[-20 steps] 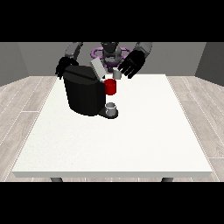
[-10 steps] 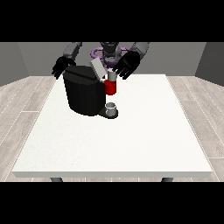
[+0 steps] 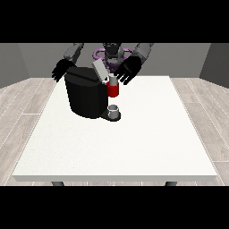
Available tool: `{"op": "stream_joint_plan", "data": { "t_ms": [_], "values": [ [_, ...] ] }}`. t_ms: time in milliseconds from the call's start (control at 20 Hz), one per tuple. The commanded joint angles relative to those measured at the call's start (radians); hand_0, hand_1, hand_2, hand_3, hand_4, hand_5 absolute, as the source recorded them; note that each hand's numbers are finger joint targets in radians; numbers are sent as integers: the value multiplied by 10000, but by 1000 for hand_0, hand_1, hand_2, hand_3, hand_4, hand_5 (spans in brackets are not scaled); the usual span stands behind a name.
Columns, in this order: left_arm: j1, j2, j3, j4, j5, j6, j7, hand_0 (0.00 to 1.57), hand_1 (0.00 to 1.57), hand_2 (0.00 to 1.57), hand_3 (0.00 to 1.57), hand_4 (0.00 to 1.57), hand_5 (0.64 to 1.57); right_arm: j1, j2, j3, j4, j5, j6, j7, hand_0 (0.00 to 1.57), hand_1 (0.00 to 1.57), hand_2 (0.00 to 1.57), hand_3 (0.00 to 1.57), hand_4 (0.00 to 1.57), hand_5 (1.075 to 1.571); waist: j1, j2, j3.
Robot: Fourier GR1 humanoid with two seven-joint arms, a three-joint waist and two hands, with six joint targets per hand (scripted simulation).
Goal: Insert the coffee pod into the coffee machine and close the lid
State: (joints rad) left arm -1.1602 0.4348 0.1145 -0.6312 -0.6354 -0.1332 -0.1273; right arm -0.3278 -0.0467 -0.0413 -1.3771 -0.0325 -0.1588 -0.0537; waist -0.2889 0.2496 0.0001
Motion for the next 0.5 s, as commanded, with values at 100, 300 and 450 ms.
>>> {"op": "stream_joint_plan", "data": {
  "t_ms": [100,300,450],
  "values": [
    [-293,-112,-48,-15,-143,-16,221,1198,1198,1271,1200,505,1571,90,34,-82,187,-161,141,-155,0,0,0,0,518,1571,-40,-27,2],
    [0,124,98,285,-144,-56,46,1160,1160,1244,1185,506,1571,308,-39,49,-162,-21,131,-91,0,0,0,0,538,1571,-134,18,0],
    [-33,-23,3,111,-287,249,-18,1185,1185,1250,1184,491,1571,424,20,-114,141,-184,287,-811,0,0,0,0,481,1571,-118,320,2]
  ]
}}
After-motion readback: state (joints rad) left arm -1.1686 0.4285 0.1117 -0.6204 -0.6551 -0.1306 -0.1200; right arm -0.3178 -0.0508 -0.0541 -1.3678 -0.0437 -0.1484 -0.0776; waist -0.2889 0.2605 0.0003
